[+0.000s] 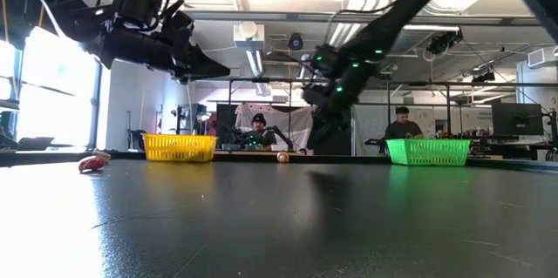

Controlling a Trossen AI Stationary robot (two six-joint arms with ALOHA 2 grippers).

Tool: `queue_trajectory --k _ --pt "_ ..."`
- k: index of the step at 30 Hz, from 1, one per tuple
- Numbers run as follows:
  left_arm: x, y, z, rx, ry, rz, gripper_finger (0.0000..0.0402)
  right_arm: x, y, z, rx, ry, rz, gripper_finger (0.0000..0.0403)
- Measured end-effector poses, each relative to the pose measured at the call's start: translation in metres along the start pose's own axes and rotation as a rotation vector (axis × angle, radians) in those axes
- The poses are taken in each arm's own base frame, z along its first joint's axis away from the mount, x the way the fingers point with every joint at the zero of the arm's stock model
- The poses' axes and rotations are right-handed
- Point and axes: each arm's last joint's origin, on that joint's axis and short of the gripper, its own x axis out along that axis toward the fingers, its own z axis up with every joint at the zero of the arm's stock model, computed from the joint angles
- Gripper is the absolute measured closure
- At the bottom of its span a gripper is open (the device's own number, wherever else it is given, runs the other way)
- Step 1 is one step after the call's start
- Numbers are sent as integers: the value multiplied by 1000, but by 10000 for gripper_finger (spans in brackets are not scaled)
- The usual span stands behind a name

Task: Sort produce into baskets
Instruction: Put the brown mushroom into the yellow bin

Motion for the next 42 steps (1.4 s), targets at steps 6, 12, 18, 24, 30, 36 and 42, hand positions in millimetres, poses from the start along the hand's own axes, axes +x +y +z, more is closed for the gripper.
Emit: queue_trajectory --k 6,12,18,24,30,36,42 --pt "-1 6 0 36 -1 37 401 4 -14 52 -192 73 -108 402" --pt "-2 7 -1 19 3 40 401 16 -30 84 -324 117 -102 364" --pt "-2 6 -2 15 15 38 401 39 -41 94 -377 152 -94 279" --pt "-2 6 -2 6 21 38 401 44 -51 96 -369 157 -98 264" --pt "-2 6 -3 3 29 37 401 45 -53 95 -395 158 -83 302" --pt "-2 6 -7 -7 64 34 401 47 -51 96 -476 149 -74 308" --pt "-2 6 -8 -10 73 33 401 51 -51 93 -498 164 -44 340"
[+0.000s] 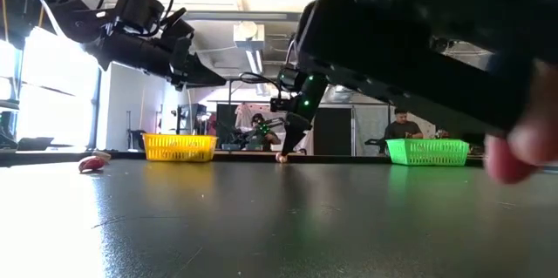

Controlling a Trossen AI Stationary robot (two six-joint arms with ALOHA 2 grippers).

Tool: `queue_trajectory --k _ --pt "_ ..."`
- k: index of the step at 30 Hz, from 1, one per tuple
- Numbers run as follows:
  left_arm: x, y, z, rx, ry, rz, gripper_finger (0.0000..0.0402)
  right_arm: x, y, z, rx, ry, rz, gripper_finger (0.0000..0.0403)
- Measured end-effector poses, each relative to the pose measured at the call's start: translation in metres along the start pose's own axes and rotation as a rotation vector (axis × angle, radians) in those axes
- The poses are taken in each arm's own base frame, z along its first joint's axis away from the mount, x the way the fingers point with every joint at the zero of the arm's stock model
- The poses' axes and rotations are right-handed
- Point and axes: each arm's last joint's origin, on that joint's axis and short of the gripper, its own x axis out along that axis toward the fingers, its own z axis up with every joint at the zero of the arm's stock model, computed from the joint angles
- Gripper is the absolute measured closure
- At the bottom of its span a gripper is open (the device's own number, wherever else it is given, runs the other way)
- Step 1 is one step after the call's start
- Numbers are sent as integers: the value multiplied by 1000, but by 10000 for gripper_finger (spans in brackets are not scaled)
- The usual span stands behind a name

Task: Sort produce into baskets
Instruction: Put the brown mushroom into the yellow bin

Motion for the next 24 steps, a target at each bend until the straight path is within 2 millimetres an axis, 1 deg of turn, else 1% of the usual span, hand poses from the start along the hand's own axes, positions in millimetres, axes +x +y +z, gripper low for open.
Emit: queue_trajectory --k 3,4,6,9,11,12,13,17,19,22,24 --pt "0 0 0 0 0 0 401 0 1 -1 -11 8 10 385" --pt "0 0 0 0 0 0 401 0 1 -1 -7 8 9 393" --pt "0 0 0 1 -2 0 401 -6 1 1 35 14 14 391" --pt "-2 2 2 8 -13 22 401 -25 4 11 81 -12 19 393" --pt "-4 5 5 10 -28 37 401 -43 9 22 118 -74 23 399" --pt "-5 5 6 10 -30 40 401 -49 13 28 134 -117 36 399" --pt "-6 5 7 11 -35 38 401 -51 17 35 146 -156 52 399" --pt "-10 5 12 21 -60 30 401 -40 41 58 190 -251 83 401" --pt "-12 4 12 33 -67 29 401 -40 54 73 189 -321 79 401" --pt "-19 2 6 45 -84 31 401 -43 68 90 180 -410 52 402" --pt "-26 -1 2 48 -92 28 401 -41 74 97 185 -449 33 402"
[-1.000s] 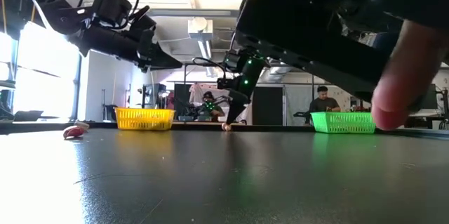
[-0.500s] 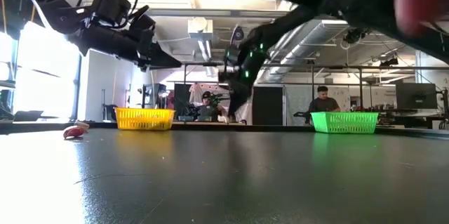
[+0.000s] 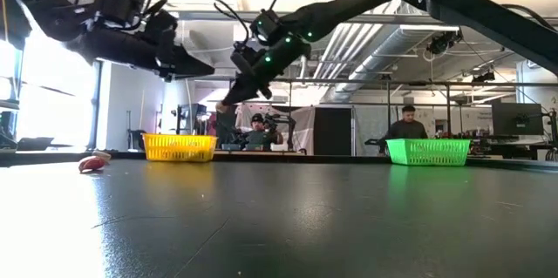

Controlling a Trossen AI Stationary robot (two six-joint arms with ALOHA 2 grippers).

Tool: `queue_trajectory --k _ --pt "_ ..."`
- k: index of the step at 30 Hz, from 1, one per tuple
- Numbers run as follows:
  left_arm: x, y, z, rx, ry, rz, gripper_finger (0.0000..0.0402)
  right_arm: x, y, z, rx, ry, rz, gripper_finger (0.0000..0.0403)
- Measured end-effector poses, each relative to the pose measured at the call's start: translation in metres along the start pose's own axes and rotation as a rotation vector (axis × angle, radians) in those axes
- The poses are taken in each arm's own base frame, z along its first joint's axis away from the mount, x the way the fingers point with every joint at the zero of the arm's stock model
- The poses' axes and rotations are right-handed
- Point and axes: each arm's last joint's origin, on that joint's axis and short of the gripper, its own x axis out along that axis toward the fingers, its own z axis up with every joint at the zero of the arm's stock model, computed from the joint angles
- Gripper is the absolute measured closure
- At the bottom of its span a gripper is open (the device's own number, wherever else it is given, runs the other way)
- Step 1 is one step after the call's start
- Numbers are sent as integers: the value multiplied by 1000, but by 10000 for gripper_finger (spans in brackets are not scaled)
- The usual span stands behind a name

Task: Sort produce into baskets
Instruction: Put the brown mushroom into the yellow bin

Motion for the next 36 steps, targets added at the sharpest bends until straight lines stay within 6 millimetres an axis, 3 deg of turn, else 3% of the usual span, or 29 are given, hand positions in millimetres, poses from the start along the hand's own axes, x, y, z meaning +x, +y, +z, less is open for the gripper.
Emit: queue_trajectory --k 14,20,30,36 --pt "-24 -12 4 32 -108 -163 401 23 5 -1 125 -96 -14 403" --pt "-25 -17 6 46 -121 -196 401 40 12 -5 160 -137 -20 403" --pt "-26 -29 5 66 -124 -456 401 66 6 -25 278 -133 -25 403" --pt "-25 -36 1 65 -85 -496 401 69 7 -27 276 -125 -39 399"
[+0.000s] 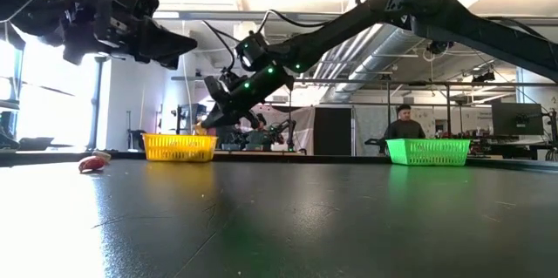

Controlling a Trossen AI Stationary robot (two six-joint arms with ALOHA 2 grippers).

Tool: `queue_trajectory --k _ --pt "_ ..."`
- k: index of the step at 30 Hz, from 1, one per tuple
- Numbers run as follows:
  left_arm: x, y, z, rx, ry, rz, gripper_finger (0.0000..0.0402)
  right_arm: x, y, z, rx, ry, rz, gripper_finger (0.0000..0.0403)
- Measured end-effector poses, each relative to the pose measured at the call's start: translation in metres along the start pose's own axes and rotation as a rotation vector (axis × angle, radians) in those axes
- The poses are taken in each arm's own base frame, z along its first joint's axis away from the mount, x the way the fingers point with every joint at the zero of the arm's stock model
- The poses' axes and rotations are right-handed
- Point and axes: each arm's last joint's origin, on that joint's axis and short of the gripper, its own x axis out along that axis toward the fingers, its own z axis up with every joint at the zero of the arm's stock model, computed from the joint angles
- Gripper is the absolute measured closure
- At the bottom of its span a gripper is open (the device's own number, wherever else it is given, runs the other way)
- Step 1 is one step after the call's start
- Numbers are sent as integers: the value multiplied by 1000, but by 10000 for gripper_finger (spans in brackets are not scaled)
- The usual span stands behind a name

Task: Sort produce into baskets
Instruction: Put the brown mushroom into the yellow bin, then put the red chili pepper into the green bin

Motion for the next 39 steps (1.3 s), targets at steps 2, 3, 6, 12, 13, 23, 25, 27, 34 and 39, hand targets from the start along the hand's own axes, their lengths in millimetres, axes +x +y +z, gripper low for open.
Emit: queue_trajectory --k 2,3,6,12,13,23,25,27,34,39 --pt "1 -1 0 -2 4 -11 401 0 0 0 -2 2 0 384" --pt "2 -2 1 -4 7 -15 401 0 0 -1 -1 5 -1 373" --pt "6 -2 4 -15 36 -33 401 0 0 0 5 4 -1 334" --pt "17 -2 18 -36 198 -71 401 0 -1 2 -1 -13 0 305" --pt "19 -3 22 -36 232 -71 401 -1 -3 3 -1 -18 -2 314" --pt "29 -29 63 -2 549 -109 401 -13 -1 14 -33 -29 22 401" --pt "28 -35 68 1 609 -114 401 -15 14 17 -75 -47 17 402" --pt "28 -40 73 17 659 -112 401 -19 27 22 -109 -67 10 402" --pt "25 -56 84 45 739 -181 401 -14 38 6 -134 -100 -32 403" --pt "24 -60 83 46 766 -206 401 -29 43 -24 -61 -189 8 403"
